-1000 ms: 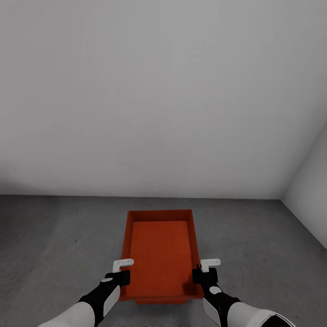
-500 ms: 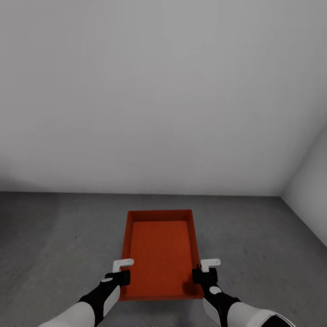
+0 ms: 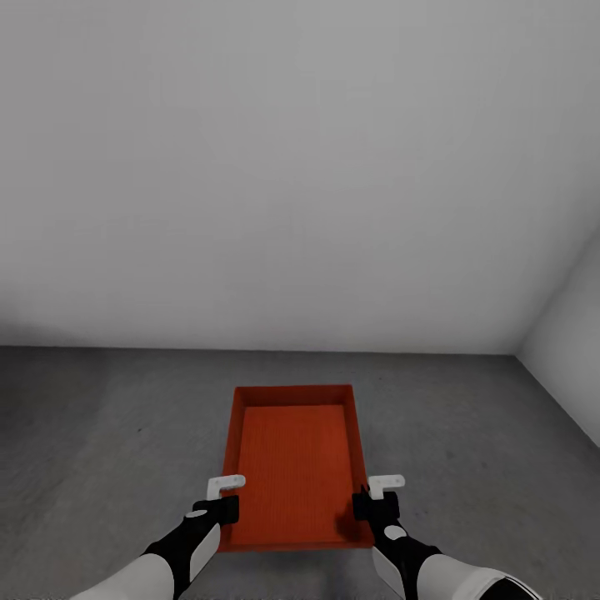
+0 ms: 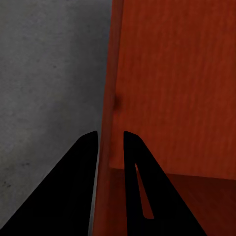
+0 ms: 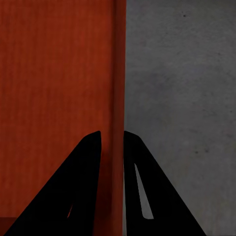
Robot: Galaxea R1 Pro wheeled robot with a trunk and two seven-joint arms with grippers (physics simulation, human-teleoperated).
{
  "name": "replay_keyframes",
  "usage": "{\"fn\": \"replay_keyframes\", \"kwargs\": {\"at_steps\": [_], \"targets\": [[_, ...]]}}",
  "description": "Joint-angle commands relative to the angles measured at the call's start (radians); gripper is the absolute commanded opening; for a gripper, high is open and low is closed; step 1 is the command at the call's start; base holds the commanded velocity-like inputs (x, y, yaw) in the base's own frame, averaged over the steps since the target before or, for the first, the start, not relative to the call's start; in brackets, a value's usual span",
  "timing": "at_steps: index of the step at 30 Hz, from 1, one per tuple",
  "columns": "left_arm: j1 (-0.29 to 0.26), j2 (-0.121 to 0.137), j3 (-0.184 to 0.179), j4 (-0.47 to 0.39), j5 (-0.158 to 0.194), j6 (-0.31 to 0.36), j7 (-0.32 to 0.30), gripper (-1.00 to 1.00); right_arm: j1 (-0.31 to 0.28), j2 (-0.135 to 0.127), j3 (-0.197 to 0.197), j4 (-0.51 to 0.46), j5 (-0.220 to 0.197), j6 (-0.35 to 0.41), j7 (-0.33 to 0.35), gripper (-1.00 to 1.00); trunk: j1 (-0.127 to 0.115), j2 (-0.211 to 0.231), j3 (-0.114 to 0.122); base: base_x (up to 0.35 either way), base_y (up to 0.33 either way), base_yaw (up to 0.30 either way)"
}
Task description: Move the two storage containers from the living room to the garage. In the garage, place one container on the floor and stack the other container on top of it (either order is fine).
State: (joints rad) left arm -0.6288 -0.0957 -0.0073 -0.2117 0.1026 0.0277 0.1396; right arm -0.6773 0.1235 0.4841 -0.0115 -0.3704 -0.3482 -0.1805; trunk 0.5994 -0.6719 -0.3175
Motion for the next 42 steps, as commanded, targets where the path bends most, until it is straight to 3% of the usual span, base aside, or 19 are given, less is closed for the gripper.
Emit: {"fn": "replay_keyframes", "kwargs": {"at_steps": [1, 42], "targets": [[0.000, 0.001, 0.012, -0.005, -0.008, 0.004, 0.011, -1.00, -0.001, 0.001, -0.062, -0.001, 0.010, 0.003, 0.001, -1.00, 0.000, -0.001, -0.003, 0.000, 0.000, 0.000], [0.000, -0.001, 0.012, -0.005, -0.007, 0.004, 0.011, -1.00, -0.001, 0.001, -0.062, -0.001, 0.010, 0.003, 0.001, -1.00, 0.000, -0.001, -0.068, 0.000, 0.000, 0.000]]}}
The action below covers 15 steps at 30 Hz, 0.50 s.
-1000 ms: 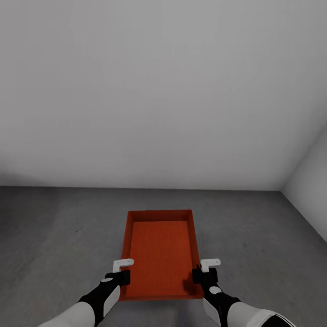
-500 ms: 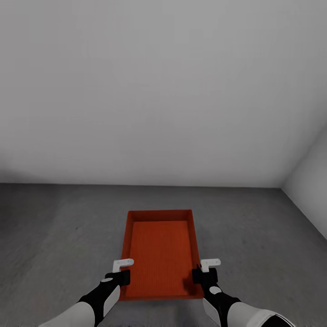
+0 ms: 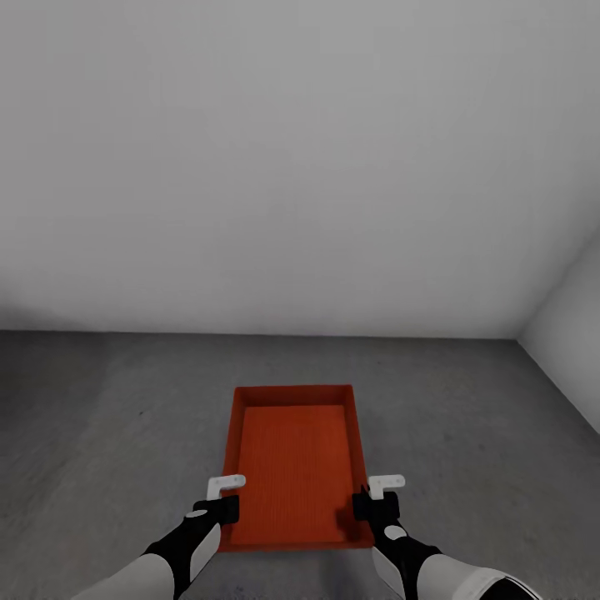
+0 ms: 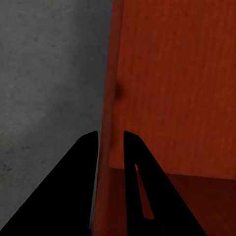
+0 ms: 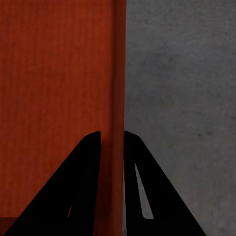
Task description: Move the two storage containers from the living room to the garage. In the garage, place one container on the floor and stack the other container on top of it (either order is fine).
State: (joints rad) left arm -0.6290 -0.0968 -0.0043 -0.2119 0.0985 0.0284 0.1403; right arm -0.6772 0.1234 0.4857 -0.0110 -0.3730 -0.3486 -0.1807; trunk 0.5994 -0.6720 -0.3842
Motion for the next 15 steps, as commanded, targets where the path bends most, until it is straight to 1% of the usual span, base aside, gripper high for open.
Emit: {"fn": "replay_keyframes", "kwargs": {"at_steps": [1, 15], "targets": [[0.000, 0.000, 0.009, -0.004, -0.003, 0.004, 0.010, -1.00, -0.001, 0.001, -0.064, -0.001, 0.012, 0.003, 0.001, -1.00, 0.000, -0.001, -0.003, 0.000, 0.000, 0.000], [0.000, 0.000, 0.009, -0.004, -0.003, 0.003, 0.010, -1.00, -0.001, 0.001, -0.064, -0.001, 0.012, 0.003, 0.001, -1.00, 0.000, -0.001, -0.025, 0.000, 0.000, 0.000]]}}
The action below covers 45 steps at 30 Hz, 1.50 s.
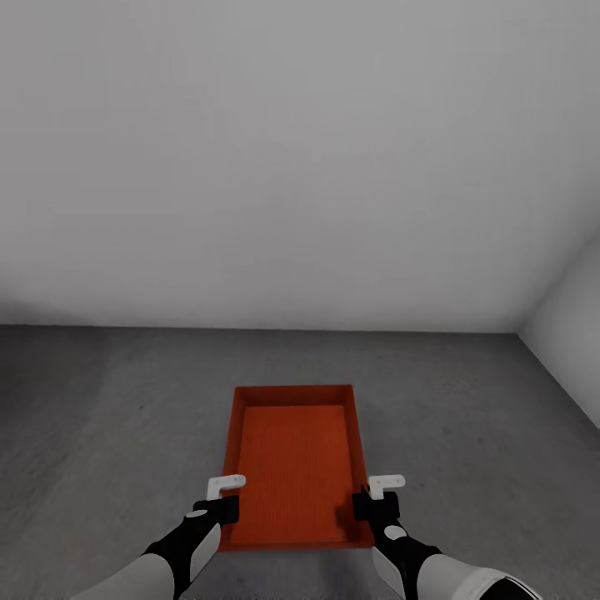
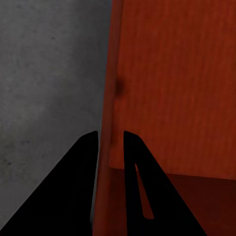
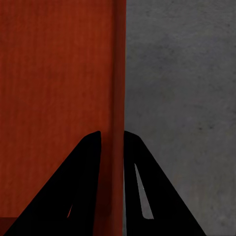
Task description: Move the two storage containers from the living room to the garage. In the garage, place one container on the floor and stack the other container on top of it (either order is fine).
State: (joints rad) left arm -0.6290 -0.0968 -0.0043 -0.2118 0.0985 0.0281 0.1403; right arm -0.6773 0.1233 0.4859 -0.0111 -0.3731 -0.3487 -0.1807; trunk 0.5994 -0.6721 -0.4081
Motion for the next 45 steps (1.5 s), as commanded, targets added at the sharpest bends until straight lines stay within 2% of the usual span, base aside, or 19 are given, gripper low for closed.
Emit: {"fn": "replay_keyframes", "kwargs": {"at_steps": [1, 45], "targets": [[0.000, 0.000, 0.009, -0.005, -0.003, 0.003, 0.010, -1.00, -0.001, 0.001, -0.064, -0.001, 0.013, 0.004, 0.001, -1.00, 0.000, -0.001, -0.003, 0.000, 0.000, 0.000], [0.000, 0.000, 0.009, -0.003, -0.002, 0.003, 0.010, -1.00, -0.001, 0.001, -0.064, -0.001, 0.013, 0.004, 0.001, -1.00, 0.000, -0.001, -0.073, 0.000, 0.000, 0.000]]}}
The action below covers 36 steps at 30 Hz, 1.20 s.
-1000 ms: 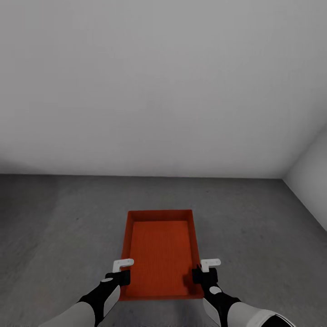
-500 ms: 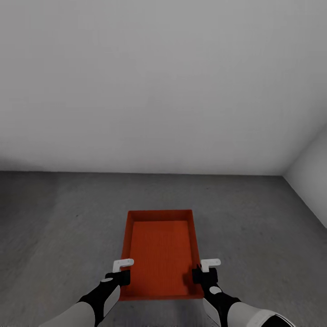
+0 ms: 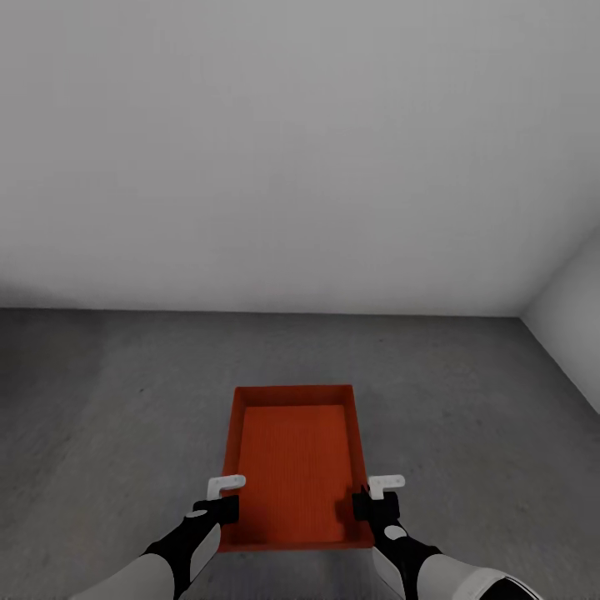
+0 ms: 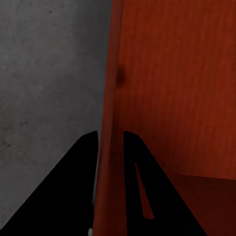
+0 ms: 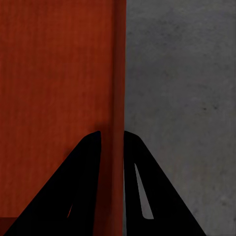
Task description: Move the two storage containers from the living room to the garage. In the garage, place one container on the floor and stack the other container on top of it (either order is fine).
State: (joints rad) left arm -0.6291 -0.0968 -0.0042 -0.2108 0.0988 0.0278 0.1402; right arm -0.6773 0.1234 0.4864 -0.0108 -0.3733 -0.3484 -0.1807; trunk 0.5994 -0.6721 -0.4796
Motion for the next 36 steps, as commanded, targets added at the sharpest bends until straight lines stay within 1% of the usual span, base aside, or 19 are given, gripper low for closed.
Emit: {"fn": "replay_keyframes", "kwargs": {"at_steps": [1, 10, 20, 25, 36], "targets": [[0.000, 0.000, 0.009, -0.004, -0.003, 0.004, 0.010, -1.00, -0.001, 0.001, -0.065, -0.001, 0.013, 0.003, 0.001, -1.00, 0.000, -0.001, -0.003, 0.000, 0.000, 0.000], [0.000, 0.000, 0.009, -0.004, -0.003, 0.003, 0.010, -1.00, -0.001, 0.001, -0.065, -0.001, 0.013, 0.003, 0.001, -1.00, 0.000, -0.001, -0.016, 0.000, 0.000, 0.000], [0.000, 0.000, 0.009, -0.004, -0.004, 0.003, 0.010, -1.00, -0.001, 0.001, -0.065, -0.001, 0.013, 0.003, 0.001, -1.00, 0.000, -0.001, -0.018, 0.039, 0.000, 0.000], [0.000, 0.000, 0.009, -0.004, 0.000, 0.003, 0.010, -1.00, -0.001, 0.001, -0.065, -0.001, 0.013, 0.003, 0.001, -1.00, 0.000, -0.001, -0.018, 0.232, 0.000, 0.000], [0.000, 0.001, 0.009, -0.004, 0.001, 0.003, 0.010, -1.00, -0.001, 0.002, -0.065, -0.001, 0.013, 0.004, 0.001, -1.00, 0.000, -0.001, -0.018, 0.312, 0.000, 0.000]]}}
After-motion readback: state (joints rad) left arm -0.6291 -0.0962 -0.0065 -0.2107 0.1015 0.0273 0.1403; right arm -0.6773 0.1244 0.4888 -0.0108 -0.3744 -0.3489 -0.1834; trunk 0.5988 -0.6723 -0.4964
